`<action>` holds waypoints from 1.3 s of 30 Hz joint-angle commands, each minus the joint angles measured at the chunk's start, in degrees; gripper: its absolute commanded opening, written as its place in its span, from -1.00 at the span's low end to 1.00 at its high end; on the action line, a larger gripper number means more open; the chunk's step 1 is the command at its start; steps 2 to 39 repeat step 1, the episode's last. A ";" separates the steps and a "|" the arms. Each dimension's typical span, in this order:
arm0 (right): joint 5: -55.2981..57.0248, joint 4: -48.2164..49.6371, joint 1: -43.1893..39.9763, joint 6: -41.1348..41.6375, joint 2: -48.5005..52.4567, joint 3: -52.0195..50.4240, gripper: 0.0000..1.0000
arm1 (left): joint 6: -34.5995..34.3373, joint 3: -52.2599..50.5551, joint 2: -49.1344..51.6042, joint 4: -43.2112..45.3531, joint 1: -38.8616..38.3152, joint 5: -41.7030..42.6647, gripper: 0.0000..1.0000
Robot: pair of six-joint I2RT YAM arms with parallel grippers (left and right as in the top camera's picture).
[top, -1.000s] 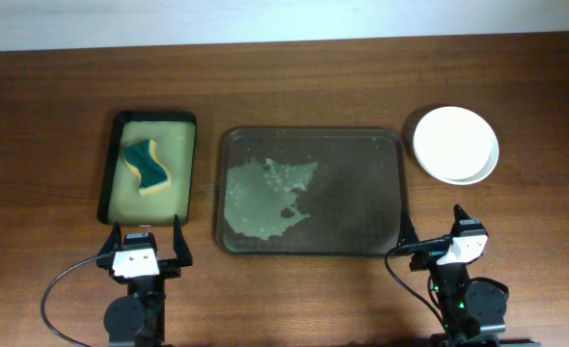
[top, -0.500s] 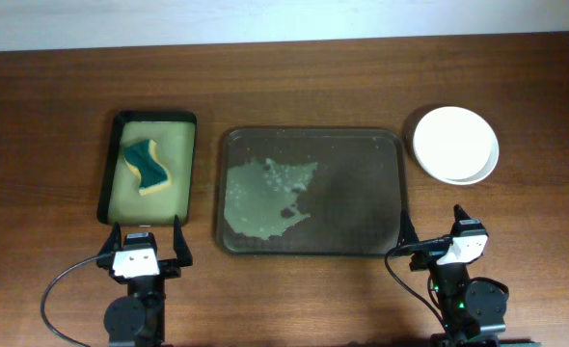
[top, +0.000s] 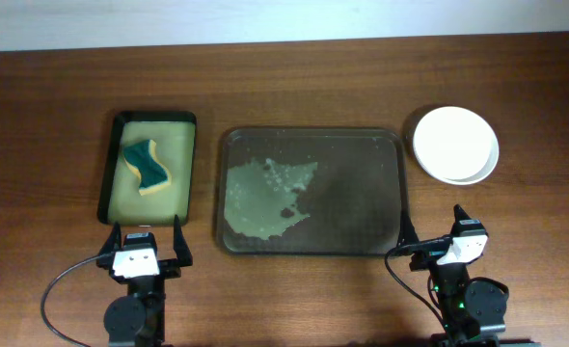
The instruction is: Clean dirty plates on tray and stack at the side
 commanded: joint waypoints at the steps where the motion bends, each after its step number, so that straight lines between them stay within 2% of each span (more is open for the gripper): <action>1: 0.48 -0.33 0.46 0.09 -0.39 -0.31 0.97 | 0.92 -0.15 -0.55 -0.24 -0.22 0.63 0.99; 39: 0.48 -0.33 0.46 0.09 -0.39 -0.31 0.97 | 0.92 -0.15 -0.55 -0.24 -0.22 0.63 0.99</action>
